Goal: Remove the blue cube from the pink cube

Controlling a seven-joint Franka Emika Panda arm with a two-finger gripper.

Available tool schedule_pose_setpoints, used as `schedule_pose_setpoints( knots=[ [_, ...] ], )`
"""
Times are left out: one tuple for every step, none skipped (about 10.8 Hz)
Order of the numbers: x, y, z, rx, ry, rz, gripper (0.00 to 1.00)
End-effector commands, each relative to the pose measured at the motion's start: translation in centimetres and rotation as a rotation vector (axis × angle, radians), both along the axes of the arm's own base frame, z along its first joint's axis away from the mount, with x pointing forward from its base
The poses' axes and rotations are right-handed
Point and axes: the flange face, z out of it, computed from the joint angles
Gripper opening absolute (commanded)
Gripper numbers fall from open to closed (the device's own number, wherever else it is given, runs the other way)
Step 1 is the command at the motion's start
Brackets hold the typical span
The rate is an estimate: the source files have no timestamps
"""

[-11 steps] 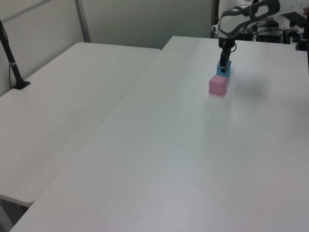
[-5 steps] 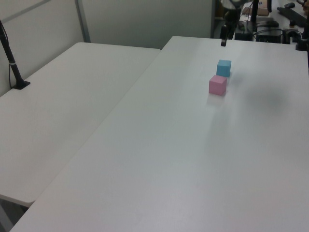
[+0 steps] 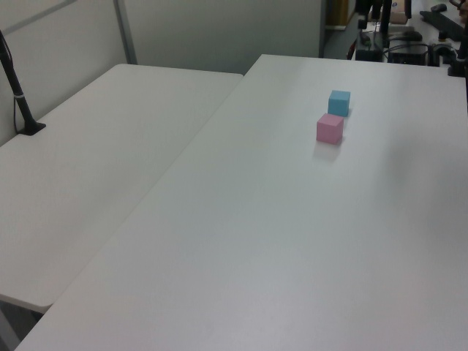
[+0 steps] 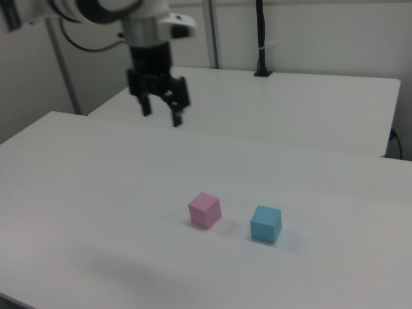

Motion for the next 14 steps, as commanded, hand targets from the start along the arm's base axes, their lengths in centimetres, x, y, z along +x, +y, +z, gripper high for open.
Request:
schedule_pose_setpoints(
  knots=[
    [-3.5,5.5,1.7,0.023,0.056,0.017,1.00],
    [-3.2,5.7,1.8,0.019,0.029,0.034,1.00],
    [-2.5,6.2,1.5,0.008,-0.001,0.067,1.00],
    [-2.1,6.2,0.6,-0.007,-0.006,0.121,1.00],
    [-1.7,6.1,0.2,-0.027,-0.017,0.164,1.00],
    [-1.3,6.1,-0.2,-0.032,-0.012,0.160,1.00],
    [-1.3,5.9,0.0,-0.031,-0.015,0.155,1.00],
    [-1.3,5.8,0.0,-0.031,-0.015,0.155,1.00],
    [-1.2,6.6,-0.1,-0.033,-0.013,0.169,1.00],
    [-1.3,6.8,0.1,-0.036,-0.015,0.167,1.00],
    [-1.4,7.4,0.1,-0.037,-0.015,0.175,1.00],
    [-1.3,7.5,0.0,-0.036,-0.012,0.177,1.00],
    [-1.3,7.5,0.1,-0.036,-0.014,0.176,1.00],
    [-1.3,7.6,0.1,-0.037,-0.015,0.178,1.00]
  ],
)
